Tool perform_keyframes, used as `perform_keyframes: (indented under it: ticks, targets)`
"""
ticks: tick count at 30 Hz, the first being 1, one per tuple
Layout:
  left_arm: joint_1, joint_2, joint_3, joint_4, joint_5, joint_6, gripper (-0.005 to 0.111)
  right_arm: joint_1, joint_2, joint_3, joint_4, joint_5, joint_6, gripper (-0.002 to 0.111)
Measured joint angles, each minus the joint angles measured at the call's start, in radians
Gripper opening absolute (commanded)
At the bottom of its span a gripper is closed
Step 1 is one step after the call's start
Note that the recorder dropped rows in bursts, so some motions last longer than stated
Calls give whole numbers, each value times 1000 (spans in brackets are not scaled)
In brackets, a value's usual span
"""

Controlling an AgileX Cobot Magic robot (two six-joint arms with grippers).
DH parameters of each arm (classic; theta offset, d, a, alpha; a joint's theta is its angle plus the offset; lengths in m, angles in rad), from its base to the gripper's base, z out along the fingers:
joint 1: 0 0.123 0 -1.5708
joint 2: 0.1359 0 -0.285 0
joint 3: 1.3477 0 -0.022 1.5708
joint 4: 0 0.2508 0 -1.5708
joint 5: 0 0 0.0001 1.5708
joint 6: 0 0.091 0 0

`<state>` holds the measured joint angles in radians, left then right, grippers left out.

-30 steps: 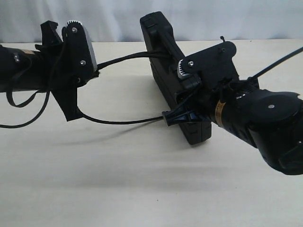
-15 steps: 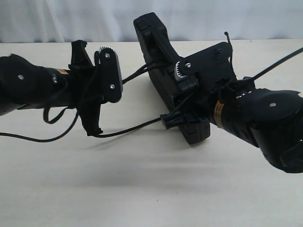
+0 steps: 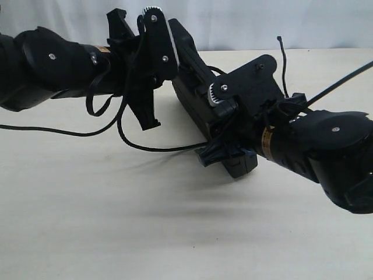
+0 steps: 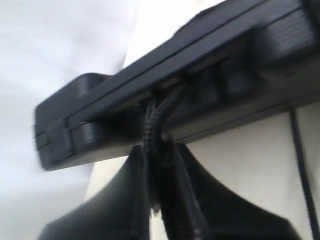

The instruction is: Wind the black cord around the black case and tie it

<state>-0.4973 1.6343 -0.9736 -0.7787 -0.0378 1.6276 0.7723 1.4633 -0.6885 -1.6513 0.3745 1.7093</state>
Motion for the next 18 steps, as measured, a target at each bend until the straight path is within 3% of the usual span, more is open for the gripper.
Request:
perform_keyframes:
  ticks: [6,12,18]
  targets:
    - [-2,64,-4,0,60,0,0,0,0,0,0,-11,-8,35]
    - [-2,71,-4,0,51,-3,0,0,0,0,-2,-16,-15,66]
    - [-2,71,-4,-12,38,-9,0,0,12,5,42,-112,11,88]
